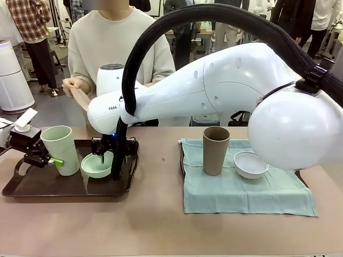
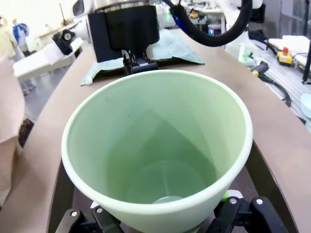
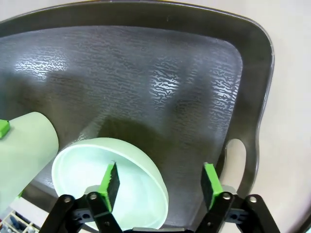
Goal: Set up a tray with a mat and arrange the tableware.
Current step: Pick up the Picnic Bowl and Reusable plastic cup from the Handle tray in front of the human's position and hold them in the air.
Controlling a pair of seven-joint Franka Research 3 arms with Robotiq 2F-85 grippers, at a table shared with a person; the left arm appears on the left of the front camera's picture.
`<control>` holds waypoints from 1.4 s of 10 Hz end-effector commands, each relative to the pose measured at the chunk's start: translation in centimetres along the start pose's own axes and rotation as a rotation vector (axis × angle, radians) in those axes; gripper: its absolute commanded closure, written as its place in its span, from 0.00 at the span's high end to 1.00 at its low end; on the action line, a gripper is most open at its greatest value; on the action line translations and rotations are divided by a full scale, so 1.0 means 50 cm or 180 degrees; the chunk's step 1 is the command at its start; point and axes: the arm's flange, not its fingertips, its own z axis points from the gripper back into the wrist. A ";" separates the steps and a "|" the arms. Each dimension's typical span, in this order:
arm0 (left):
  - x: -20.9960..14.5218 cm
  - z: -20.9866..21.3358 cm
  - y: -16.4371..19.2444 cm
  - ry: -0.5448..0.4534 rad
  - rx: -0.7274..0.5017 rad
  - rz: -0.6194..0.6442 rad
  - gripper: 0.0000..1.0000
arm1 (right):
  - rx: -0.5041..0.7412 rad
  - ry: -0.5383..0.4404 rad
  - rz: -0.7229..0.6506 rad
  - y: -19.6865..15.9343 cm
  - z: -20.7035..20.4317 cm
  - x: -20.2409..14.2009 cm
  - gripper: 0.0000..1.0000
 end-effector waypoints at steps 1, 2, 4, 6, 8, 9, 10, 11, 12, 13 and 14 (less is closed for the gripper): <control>0.000 -0.010 -0.007 -0.0036 0.0098 -0.0121 0.00 | 0.0052 0.0012 0.0078 0.011 0.001 0.016 0.00; 0.002 -0.008 -0.005 -0.0029 0.0091 -0.0119 0.00 | 0.0046 0.0007 0.0080 0.011 0.001 0.017 0.36; 0.002 -0.006 -0.004 0.0001 0.0099 -0.0111 0.30 | 0.0027 -0.0004 0.0078 0.012 0.000 0.018 0.00; 0.002 -0.006 -0.003 0.0017 0.0108 -0.0116 0.30 | 0.0008 -0.0004 0.0083 0.013 0.000 0.018 0.00; 0.003 -0.008 0.000 0.0053 0.0159 -0.0093 0.00 | -0.0019 -0.0013 0.0076 0.011 0.001 0.018 0.00; 0.006 -0.008 0.003 0.0055 0.0197 -0.0108 0.00 | -0.0026 -0.0013 0.0076 0.009 0.002 0.018 0.00; 0.015 -0.007 0.003 0.0078 0.0218 -0.0113 0.30 | -0.0040 -0.0028 0.0080 0.008 0.013 0.015 0.00; 0.031 0.021 0.004 0.0128 0.0208 -0.0094 0.73 | 0.0003 -0.0012 0.0035 0.005 0.046 0.003 0.00; 0.084 0.056 -0.001 0.0138 0.0225 -0.0144 0.73 | 0.0035 -0.0133 0.0079 -0.001 0.113 -0.019 0.00; 0.142 0.088 -0.008 0.0168 0.0279 -0.0157 0.73 | 0.0063 -0.0275 0.0085 -0.005 0.180 -0.043 0.00; 0.196 0.116 -0.012 0.0174 0.0325 -0.0266 0.73 | 0.0074 -0.0440 0.0054 -0.010 0.242 -0.063 0.00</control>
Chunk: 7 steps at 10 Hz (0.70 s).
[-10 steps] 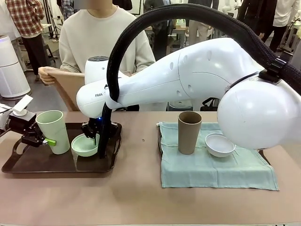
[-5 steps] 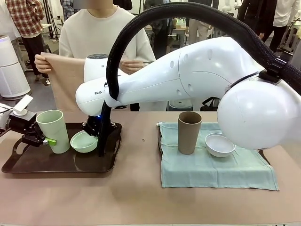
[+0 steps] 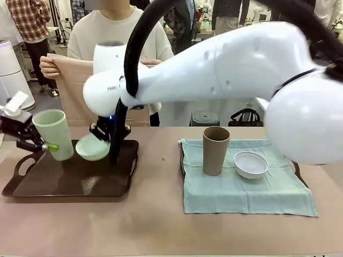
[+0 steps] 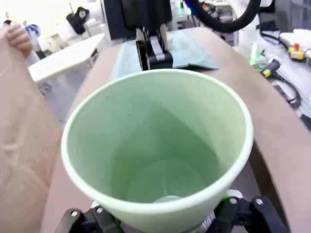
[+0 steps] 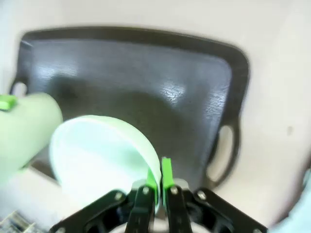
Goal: Set up a tray with a mat and arrange the tableware.
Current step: Pick up the Picnic Bowl and Reusable plastic cup from the Handle tray in front of the human's position and hold them in the air.
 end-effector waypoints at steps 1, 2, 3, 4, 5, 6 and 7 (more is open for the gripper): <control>0.104 0.058 -0.015 0.0017 0.0082 -0.0080 0.73 | -0.0064 -0.0262 -0.0040 -0.017 0.110 -0.059 0.00; 0.147 0.078 -0.021 0.0009 0.0123 -0.0143 0.73 | -0.0056 -0.0341 -0.0039 -0.010 0.165 -0.078 0.00; 0.188 0.091 -0.031 0.0026 0.0168 -0.0214 0.73 | -0.0037 -0.0376 -0.0050 -0.004 0.207 -0.093 0.00; 0.232 0.110 -0.039 0.0012 0.0190 -0.0291 0.73 | -0.0025 -0.0440 -0.0048 0.006 0.244 -0.107 0.00; 0.269 0.127 -0.054 0.0019 0.0236 -0.0371 0.73 | -0.0022 -0.0483 -0.0046 0.014 0.271 -0.122 0.00; 0.295 0.145 -0.065 0.0062 0.0287 -0.0363 0.73 | -0.0005 -0.0466 -0.0022 0.020 0.287 -0.131 0.00; 0.297 0.154 -0.068 0.0118 0.0298 -0.0276 0.73 | 0.0011 -0.0412 0.0007 0.017 0.286 -0.127 0.00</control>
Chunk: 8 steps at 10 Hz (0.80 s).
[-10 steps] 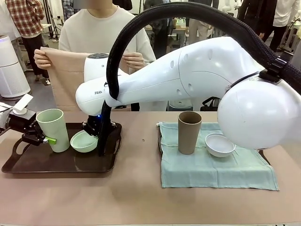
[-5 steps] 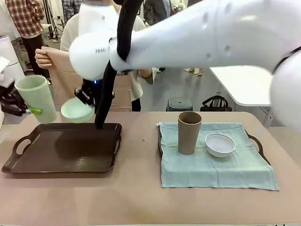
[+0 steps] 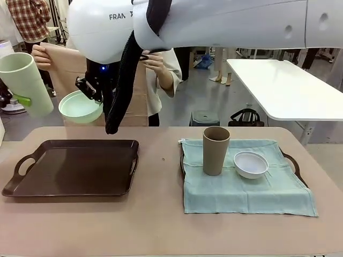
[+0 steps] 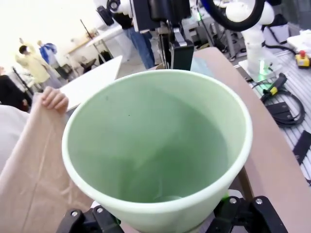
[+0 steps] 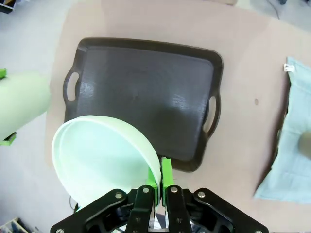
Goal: Set up a tray with a mat and arrange the tableware.
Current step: Pick up the Picnic Bowl and Reusable plastic cup from the Handle tray in front of the human's position and hold them in the air, then place the Picnic Bowl and Reusable plastic cup back onto the Handle tray in front of the human's position.
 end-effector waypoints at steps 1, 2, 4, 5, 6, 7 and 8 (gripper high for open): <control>-0.019 -0.015 0.007 -0.0039 -0.0026 -0.0010 0.73 | 0.0002 -0.0016 -0.0018 -0.005 -0.005 0.007 0.00; -0.019 -0.015 0.007 -0.0039 -0.0026 -0.0010 0.73 | 0.0002 -0.0016 -0.0018 -0.005 -0.005 0.007 0.00; -0.019 -0.015 0.007 -0.0039 -0.0026 -0.0010 0.73 | 0.0002 -0.0016 -0.0018 -0.005 -0.005 0.007 0.00; -0.019 -0.015 0.007 -0.0039 -0.0026 -0.0010 0.73 | 0.0002 -0.0016 -0.0018 -0.005 -0.005 0.007 0.00; -0.019 -0.015 0.007 -0.0039 -0.0026 -0.0010 0.73 | 0.0002 -0.0016 -0.0018 -0.005 -0.005 0.007 0.00; -0.019 -0.015 0.007 -0.0039 -0.0026 -0.0010 0.73 | 0.0002 -0.0016 -0.0018 -0.005 -0.005 0.007 0.00; -0.019 -0.015 0.007 -0.0039 -0.0026 -0.0010 0.73 | 0.0002 -0.0016 -0.0018 -0.005 -0.005 0.007 0.00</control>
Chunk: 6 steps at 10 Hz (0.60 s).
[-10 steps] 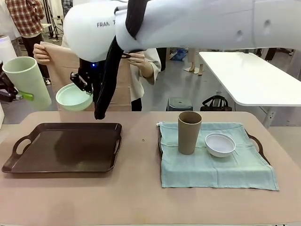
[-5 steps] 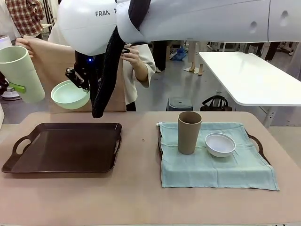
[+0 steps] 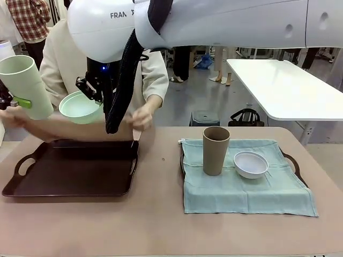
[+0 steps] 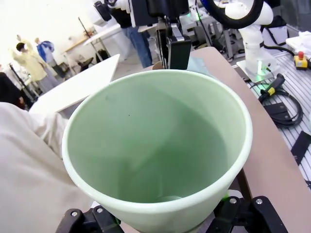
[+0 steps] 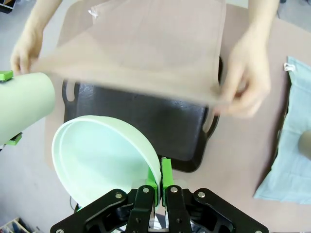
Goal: Set up a tray with a mat and arrange the tableware.
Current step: Place the Picnic Bowl and Reusable plastic cup back onto the Handle tray in front of the human's position.
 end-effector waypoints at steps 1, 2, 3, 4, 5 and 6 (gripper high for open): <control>0.004 0.001 0.004 -0.0016 0.0031 -0.0063 0.73 | -0.0007 -0.0033 0.0001 0.001 -0.002 0.001 0.00; 0.004 0.001 0.004 -0.0016 0.0031 -0.0063 0.73 | -0.0007 -0.0033 0.0001 0.001 -0.002 0.001 0.00; 0.004 0.001 0.004 -0.0016 0.0031 -0.0063 0.73 | -0.0007 -0.0033 0.0001 0.001 -0.002 0.001 0.00; 0.004 0.001 0.004 -0.0016 0.0031 -0.0063 0.73 | -0.0007 -0.0033 0.0001 0.001 -0.002 0.001 0.00; 0.004 0.001 0.004 -0.0016 0.0031 -0.0063 0.73 | -0.0007 -0.0033 0.0001 0.001 -0.002 0.001 0.00; 0.004 0.001 0.004 -0.0016 0.0031 -0.0063 0.73 | -0.0007 -0.0033 0.0001 0.001 -0.002 0.001 0.00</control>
